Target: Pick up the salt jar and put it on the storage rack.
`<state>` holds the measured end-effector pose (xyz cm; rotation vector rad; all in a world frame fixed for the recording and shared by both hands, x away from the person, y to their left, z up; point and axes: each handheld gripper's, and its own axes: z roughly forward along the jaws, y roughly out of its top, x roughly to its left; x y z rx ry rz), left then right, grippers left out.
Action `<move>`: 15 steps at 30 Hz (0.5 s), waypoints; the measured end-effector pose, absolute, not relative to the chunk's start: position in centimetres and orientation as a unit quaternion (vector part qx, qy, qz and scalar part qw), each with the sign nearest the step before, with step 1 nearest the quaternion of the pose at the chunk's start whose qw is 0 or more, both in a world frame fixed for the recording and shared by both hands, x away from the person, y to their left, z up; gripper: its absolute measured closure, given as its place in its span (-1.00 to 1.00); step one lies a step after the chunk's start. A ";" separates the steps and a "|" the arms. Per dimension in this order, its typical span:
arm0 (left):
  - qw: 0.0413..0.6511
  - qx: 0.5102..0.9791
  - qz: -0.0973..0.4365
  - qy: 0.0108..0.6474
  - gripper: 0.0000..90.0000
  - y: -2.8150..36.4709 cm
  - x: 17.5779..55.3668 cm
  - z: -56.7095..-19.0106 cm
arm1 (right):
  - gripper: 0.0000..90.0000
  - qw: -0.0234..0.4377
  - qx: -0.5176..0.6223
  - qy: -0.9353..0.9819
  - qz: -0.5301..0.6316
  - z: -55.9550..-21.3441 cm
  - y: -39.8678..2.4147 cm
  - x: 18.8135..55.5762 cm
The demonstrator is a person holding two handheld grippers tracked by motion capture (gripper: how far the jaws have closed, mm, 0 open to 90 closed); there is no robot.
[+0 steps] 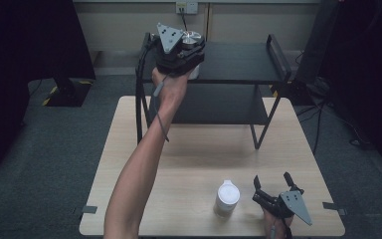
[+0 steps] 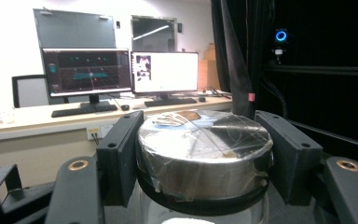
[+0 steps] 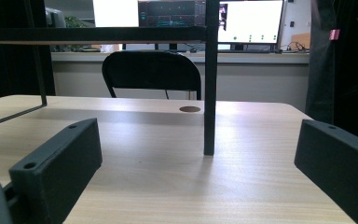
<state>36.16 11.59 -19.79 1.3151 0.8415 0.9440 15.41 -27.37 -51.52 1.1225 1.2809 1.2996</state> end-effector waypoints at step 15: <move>0.615 0.567 0.399 0.375 -0.22 11.4 36.8 -19.7 | -1.00 0.480 0.460 0.524 0.532 -51.5 -27.3 15.4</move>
